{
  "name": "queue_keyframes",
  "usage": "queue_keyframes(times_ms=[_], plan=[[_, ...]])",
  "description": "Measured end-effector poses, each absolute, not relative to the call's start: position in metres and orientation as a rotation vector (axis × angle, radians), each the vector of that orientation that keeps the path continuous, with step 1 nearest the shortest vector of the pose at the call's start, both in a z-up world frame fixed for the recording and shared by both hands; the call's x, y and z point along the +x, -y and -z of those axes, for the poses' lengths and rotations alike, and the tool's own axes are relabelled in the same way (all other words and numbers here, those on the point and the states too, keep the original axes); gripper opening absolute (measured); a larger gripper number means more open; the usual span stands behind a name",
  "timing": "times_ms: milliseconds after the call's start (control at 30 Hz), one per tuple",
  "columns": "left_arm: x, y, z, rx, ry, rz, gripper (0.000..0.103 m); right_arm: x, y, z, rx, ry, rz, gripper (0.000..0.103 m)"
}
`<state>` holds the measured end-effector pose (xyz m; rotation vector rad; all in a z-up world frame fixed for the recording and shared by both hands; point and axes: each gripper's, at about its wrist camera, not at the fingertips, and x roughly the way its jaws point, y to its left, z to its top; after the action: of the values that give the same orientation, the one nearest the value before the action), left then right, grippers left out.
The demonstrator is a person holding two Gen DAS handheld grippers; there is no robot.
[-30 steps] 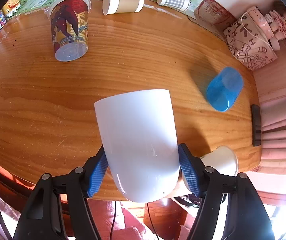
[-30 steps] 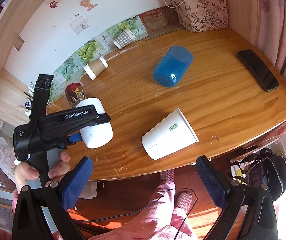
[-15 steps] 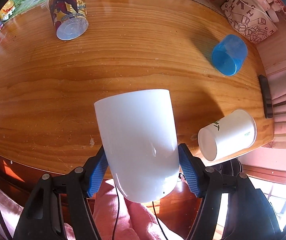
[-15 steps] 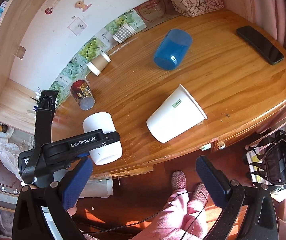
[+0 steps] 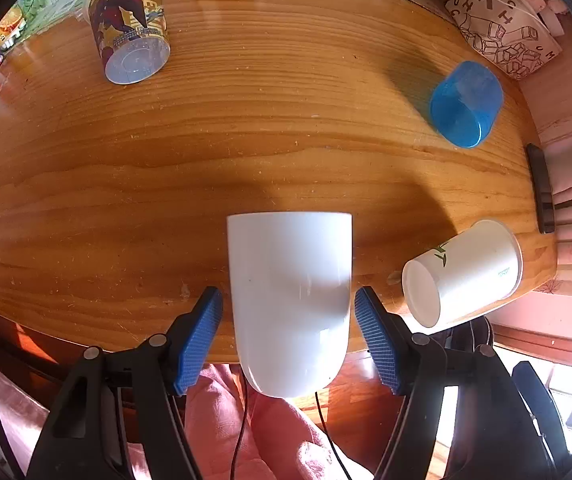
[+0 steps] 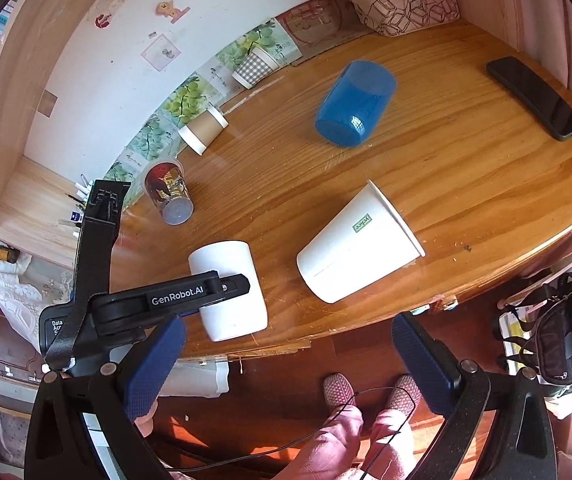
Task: Flip cup upright
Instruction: 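Lift the white cup with the right gripper and rotate it upright, then lower the upright white cup onto the desk with the right gripper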
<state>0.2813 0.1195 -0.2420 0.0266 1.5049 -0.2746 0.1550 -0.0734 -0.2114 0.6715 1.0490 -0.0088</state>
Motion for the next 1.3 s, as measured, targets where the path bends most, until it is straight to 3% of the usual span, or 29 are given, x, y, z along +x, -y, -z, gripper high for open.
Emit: queue_keyframes(times_ms=[700, 1300], plan=[[0.309, -0.192, 0.202, -0.058, -1.353, 0.366, 0.077, 0.192, 0.013, 0.217, 0.626, -1.036, 0.030, 0.103], [0.318, -0.248, 0.181, 0.020, -1.130, 0.527, 0.077, 0.215, -0.056, 0.235, 0.465, -0.798, 0.172, 0.103]])
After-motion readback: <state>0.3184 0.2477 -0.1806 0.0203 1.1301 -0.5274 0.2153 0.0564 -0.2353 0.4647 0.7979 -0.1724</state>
